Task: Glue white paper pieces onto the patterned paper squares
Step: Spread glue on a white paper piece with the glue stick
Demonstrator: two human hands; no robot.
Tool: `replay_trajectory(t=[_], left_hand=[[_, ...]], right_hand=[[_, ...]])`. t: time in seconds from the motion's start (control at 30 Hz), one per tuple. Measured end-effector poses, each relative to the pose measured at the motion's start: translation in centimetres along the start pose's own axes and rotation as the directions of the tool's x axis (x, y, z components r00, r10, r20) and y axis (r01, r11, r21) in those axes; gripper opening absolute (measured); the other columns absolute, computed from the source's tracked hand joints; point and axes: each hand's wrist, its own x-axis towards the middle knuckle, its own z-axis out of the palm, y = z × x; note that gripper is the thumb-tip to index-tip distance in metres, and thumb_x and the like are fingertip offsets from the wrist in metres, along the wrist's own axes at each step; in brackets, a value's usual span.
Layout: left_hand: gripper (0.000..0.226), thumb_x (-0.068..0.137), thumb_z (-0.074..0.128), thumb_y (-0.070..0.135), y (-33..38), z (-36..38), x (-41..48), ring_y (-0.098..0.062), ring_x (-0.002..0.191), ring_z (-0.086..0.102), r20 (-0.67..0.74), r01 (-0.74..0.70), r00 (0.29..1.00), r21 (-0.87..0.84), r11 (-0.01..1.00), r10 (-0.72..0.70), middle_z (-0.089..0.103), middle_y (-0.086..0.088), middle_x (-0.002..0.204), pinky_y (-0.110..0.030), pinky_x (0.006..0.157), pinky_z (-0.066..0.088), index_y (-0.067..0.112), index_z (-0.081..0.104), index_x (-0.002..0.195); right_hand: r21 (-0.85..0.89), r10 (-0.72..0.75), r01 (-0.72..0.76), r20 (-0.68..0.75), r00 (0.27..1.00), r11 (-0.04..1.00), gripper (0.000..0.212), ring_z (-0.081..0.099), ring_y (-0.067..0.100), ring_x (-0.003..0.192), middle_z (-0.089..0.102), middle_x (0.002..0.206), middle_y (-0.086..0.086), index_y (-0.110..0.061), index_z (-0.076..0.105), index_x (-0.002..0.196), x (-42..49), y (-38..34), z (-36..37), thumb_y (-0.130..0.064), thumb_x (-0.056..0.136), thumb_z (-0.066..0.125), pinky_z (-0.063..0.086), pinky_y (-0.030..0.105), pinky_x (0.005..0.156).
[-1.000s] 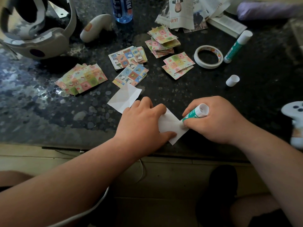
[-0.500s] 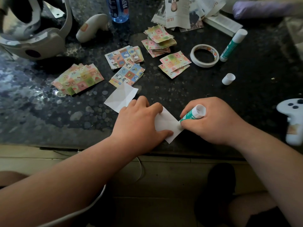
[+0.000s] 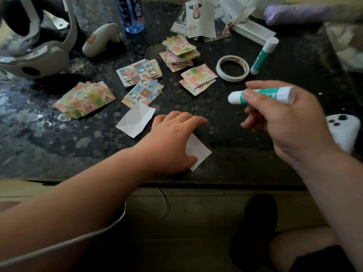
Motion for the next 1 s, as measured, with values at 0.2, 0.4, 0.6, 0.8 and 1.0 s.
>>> replay_trajectory(t=[0.2, 0.4, 0.6, 0.8, 1.0], left_hand=[[0.042, 0.082, 0.070, 0.052, 0.4, -0.5, 0.8, -0.012, 0.124, 0.041, 0.066, -0.009, 0.998, 0.072, 0.997, 0.004, 0.049, 0.017, 0.116, -0.045, 0.119, 0.019, 0.049, 0.052, 0.120], [0.034, 0.083, 0.071, 0.043, -0.2, -0.1, -0.5, -0.009, 0.104, 0.052, -0.005, 0.069, 0.998, -0.013, 0.998, -0.069, 0.048, 0.020, 0.101, -0.031, 0.089, 0.040, 0.042, 0.052, 0.111], [0.039, 0.090, 0.069, 0.044, -1.2, 1.9, -2.4, -0.014, 0.103, 0.055, -0.148, 0.062, 0.987, -0.036, 0.997, -0.067, 0.053, 0.008, 0.118, -0.030, 0.088, 0.047, 0.038, 0.065, 0.129], [0.044, 0.095, 0.044, 0.054, -1.6, 3.2, -3.8, -0.022, 0.095, 0.053, -0.234, 0.018, 0.972, 0.049, 0.999, -0.006, 0.054, 0.002, 0.111, -0.046, 0.081, 0.050, 0.029, 0.073, 0.118], [0.052, 0.091, 0.036, 0.064, -1.3, 2.7, -4.1, -0.018, 0.101, 0.046, -0.184, 0.035, 0.983, 0.128, 0.991, -0.011, 0.050, 0.006, 0.116, -0.038, 0.086, 0.045, 0.036, 0.067, 0.123]], right_hand=[[-0.129, 0.028, -0.017, 0.085, 0.996, 0.992, 0.044, 0.075, 0.020, 0.069, 0.077, 0.092, 0.007, -0.033, 0.062, 0.137, -0.6, 0.3, 0.1, -0.024, 0.095, 0.073, 0.060, 0.033, 0.059], [-0.211, 0.067, -0.030, 0.172, 0.983, 0.977, 0.034, 0.075, 0.022, 0.066, 0.077, 0.083, 0.002, -0.036, 0.066, 0.128, -0.7, 0.3, 0.1, -0.029, 0.095, 0.072, 0.064, 0.038, 0.063], [-0.196, 0.092, -0.050, 0.208, 0.974, 0.979, 0.032, 0.075, 0.025, 0.066, 0.077, 0.079, 0.007, -0.032, 0.069, 0.126, -0.8, 0.5, 0.8, -0.032, 0.094, 0.073, 0.065, 0.045, 0.070], [-0.210, 0.096, -0.048, 0.229, 0.969, 0.976, 0.033, 0.074, 0.025, 0.065, 0.077, 0.079, 0.007, -0.031, 0.069, 0.126, -0.6, 1.1, 1.7, -0.032, 0.093, 0.073, 0.064, 0.047, 0.072], [-0.181, 0.099, -0.056, 0.236, 0.967, 0.982, 0.032, 0.075, 0.026, 0.069, 0.077, 0.080, 0.008, -0.031, 0.069, 0.125, -0.9, 1.2, 2.6, -0.038, 0.094, 0.070, 0.063, 0.043, 0.072]])
